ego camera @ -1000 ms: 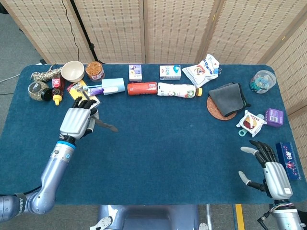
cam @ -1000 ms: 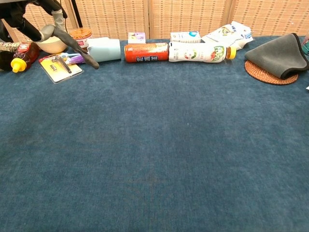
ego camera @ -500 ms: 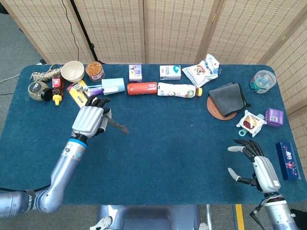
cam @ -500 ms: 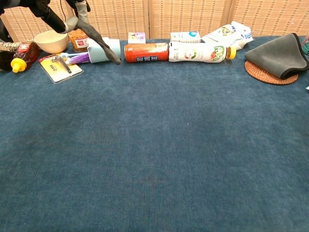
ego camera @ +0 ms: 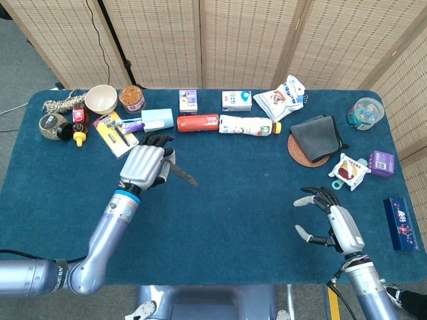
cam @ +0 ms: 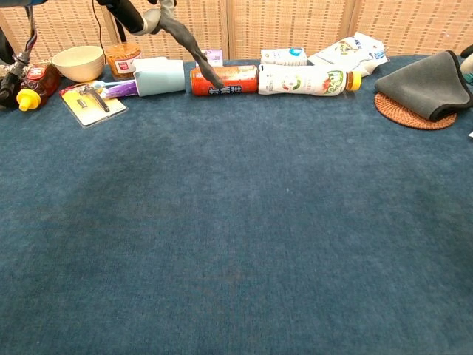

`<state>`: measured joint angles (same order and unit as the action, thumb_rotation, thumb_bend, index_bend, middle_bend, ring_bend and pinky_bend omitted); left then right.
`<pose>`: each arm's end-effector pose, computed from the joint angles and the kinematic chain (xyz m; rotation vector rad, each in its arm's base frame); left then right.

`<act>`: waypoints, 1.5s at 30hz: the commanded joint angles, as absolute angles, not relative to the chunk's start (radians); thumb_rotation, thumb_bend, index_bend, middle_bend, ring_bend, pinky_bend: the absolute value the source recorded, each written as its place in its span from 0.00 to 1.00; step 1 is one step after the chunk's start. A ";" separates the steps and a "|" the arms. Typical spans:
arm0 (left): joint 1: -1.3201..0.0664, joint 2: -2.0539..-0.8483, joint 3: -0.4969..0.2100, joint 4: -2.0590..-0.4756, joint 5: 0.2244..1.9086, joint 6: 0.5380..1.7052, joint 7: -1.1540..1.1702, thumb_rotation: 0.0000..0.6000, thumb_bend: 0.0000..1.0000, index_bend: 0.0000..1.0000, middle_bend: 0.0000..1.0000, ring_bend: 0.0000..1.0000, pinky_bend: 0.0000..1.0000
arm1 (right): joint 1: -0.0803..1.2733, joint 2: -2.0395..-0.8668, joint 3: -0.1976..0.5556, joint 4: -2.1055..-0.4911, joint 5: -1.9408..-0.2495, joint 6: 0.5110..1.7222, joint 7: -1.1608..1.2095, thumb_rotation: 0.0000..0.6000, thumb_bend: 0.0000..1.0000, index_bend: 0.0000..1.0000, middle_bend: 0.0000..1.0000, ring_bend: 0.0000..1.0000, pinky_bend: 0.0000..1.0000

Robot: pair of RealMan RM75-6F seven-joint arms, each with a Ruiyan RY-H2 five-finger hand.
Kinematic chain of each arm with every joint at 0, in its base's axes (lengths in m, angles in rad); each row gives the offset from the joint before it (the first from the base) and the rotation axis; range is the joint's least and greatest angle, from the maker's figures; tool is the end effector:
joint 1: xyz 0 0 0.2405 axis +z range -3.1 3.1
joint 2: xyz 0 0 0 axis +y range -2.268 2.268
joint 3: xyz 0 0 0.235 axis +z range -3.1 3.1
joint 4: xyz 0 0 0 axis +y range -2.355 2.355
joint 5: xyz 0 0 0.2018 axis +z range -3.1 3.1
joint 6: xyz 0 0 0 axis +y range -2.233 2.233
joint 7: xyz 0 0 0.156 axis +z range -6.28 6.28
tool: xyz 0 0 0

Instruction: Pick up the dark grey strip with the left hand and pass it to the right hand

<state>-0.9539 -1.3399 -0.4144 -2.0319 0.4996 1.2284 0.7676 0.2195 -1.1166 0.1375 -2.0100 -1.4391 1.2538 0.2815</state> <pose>-0.0183 0.3356 0.0685 -1.6900 -1.0365 -0.9820 -0.1805 -0.2224 0.1136 1.3202 -1.5078 1.3885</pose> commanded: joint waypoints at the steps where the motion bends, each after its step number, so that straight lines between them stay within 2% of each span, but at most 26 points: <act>1: -0.980 -1.344 -0.430 -2.041 0.470 1.239 0.778 1.00 0.60 0.72 0.20 0.15 0.05 | 0.237 -1.134 0.143 -2.014 -1.431 1.236 0.275 1.00 0.31 0.39 0.19 0.14 0.04; 13: -1.072 -1.369 -0.453 -2.033 0.383 1.274 0.809 1.00 0.60 0.72 0.20 0.15 0.05 | 0.326 -1.238 0.197 -1.993 -1.362 1.177 0.255 1.00 0.31 0.40 0.19 0.11 0.03; 33: -1.219 -1.459 -0.490 -1.978 0.276 1.331 0.846 1.00 0.60 0.72 0.20 0.15 0.05 | 0.428 -1.408 0.273 -1.924 -1.169 1.155 0.143 1.00 0.31 0.38 0.19 0.10 0.03; 45: -1.289 -1.531 -0.501 -1.943 0.241 1.370 0.862 1.00 0.60 0.72 0.20 0.15 0.05 | 0.479 -1.466 0.309 -1.905 -1.084 1.138 0.101 1.00 0.31 0.37 0.18 0.09 0.03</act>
